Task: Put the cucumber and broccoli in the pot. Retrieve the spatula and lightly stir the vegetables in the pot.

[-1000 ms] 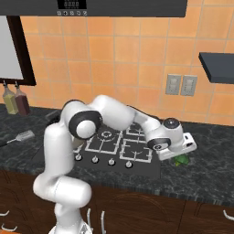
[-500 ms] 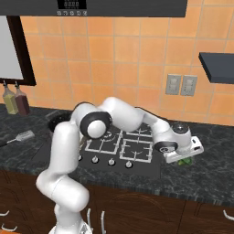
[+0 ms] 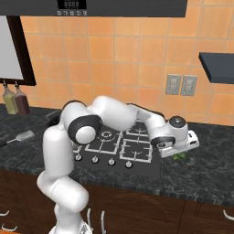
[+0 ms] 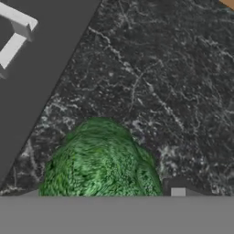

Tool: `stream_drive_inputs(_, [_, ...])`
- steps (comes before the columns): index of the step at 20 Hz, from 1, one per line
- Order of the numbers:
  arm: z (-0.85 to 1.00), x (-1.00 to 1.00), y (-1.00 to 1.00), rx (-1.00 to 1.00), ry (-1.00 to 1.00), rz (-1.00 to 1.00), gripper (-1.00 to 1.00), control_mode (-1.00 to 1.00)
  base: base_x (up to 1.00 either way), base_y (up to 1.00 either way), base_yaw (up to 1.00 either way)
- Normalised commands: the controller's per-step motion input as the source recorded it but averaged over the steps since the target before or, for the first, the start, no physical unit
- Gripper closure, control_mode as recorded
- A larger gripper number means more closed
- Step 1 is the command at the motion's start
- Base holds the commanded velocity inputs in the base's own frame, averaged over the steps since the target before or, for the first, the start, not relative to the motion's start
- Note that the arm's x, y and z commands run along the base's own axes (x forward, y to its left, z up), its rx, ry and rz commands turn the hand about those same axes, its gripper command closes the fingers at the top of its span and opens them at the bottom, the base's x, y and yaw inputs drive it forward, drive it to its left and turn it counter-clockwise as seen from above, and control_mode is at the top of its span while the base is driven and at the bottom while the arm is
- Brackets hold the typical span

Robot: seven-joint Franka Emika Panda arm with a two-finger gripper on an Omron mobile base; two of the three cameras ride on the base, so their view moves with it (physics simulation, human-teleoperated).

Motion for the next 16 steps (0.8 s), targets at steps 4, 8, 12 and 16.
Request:
stream_drive_inputs(4, [0.91,0.00,1.00,0.00,-0.06,0.00,1.00,-1.00,0.00,0.00,0.00])
stream_drive_inputs(8, [1.00,0.00,1.00,0.00,-0.02,0.00,1.00,-1.00,0.00,0.00,0.00])
stream_drive_inputs(12, [0.98,0.00,1.00,0.00,0.01,0.00,1.00,-1.00,0.00,0.00,0.00])
stream_drive_inputs(16, [0.72,0.00,1.00,0.00,0.04,0.00,1.00,-1.00,0.00,0.00,0.00])
